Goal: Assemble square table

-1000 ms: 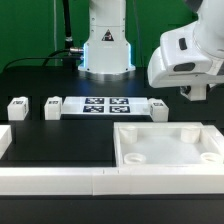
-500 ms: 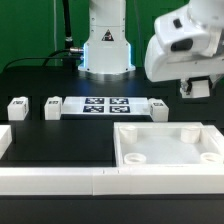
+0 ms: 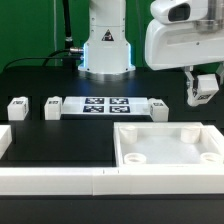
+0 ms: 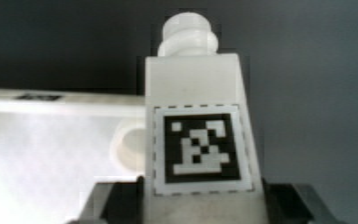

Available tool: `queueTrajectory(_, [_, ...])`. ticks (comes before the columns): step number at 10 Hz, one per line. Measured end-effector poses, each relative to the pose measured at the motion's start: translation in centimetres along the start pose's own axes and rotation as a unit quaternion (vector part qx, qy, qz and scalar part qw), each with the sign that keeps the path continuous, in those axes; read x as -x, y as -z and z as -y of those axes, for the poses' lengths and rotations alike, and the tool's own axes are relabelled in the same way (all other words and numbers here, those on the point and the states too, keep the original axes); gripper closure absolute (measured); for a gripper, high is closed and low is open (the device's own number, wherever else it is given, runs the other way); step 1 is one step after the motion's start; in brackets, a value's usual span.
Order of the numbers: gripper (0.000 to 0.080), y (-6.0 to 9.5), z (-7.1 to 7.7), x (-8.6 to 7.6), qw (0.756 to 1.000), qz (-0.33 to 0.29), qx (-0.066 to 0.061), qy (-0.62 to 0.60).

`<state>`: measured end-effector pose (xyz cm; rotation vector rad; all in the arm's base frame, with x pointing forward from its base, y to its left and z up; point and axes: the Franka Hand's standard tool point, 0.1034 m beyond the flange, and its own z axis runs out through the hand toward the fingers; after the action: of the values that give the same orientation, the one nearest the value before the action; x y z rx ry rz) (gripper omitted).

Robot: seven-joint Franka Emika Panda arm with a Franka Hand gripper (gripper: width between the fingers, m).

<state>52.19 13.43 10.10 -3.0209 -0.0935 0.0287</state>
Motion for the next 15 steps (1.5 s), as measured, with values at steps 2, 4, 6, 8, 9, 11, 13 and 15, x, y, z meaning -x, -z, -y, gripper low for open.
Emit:
queueTrajectory(2, [0.0512,1.6,-0.5,-2.6,0.994,-0.103,0.002,0.025])
queueTrajectory(4, [0.0512,2.7,0.0,-3.8,0.987,-0.159,0.001,0.029])
queueTrajectory(6, [0.0512,2.3,-0.3,-3.6,0.968,-0.250,0.001,0.031])
queueTrajectory(8, [0.0512,1.6,-0.8,-4.7,0.963,-0.262,0.010,0.061])
queueTrajectory(9, [0.0512,1.5,-1.4,-6.3,0.960,-0.268,0.017,0.082])
queueTrajectory(11, [0.0512,1.8,-1.9,-8.7,0.954,-0.273,0.029,0.121])
queueTrajectory(13, [0.0512,1.7,-1.9,-8.5,0.955,-0.272,0.028,0.119])
queueTrajectory(15, [0.0512,1.5,-2.0,-8.6,0.954,-0.271,0.029,0.122])
